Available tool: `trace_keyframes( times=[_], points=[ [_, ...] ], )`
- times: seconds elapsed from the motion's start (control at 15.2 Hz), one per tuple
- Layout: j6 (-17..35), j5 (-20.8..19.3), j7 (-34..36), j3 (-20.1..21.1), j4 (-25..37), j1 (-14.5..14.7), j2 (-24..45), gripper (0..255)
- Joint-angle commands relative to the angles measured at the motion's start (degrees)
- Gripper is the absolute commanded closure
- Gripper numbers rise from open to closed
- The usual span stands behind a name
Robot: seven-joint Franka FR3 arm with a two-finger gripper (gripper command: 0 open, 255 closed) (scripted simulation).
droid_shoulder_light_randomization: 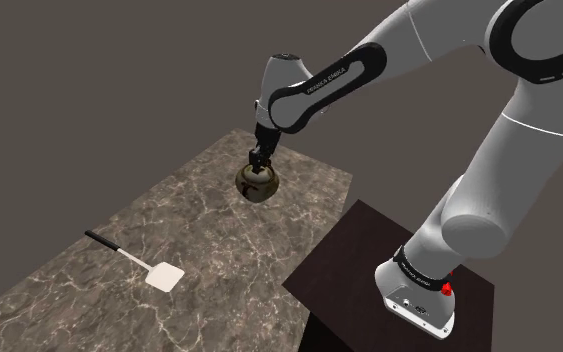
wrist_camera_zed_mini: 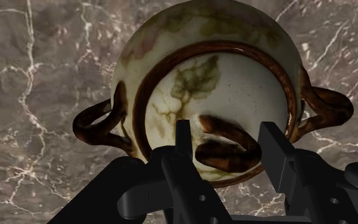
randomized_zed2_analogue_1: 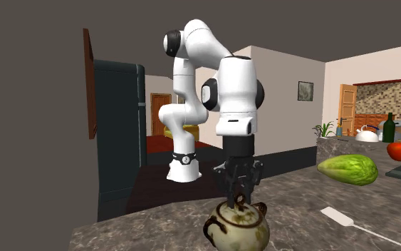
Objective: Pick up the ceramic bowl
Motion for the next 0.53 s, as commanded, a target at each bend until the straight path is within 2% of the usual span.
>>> trace_keyframes(
  times=[0.0, 0.46],
  points=[
    [-1.35, 0.2, -0.08, 0.06, 0.32, -0.01, -1.11, 255],
    [-6.62, 0.84, -0.48, 0.13, 1.95, -0.08, -4.78, 255]
  ],
)
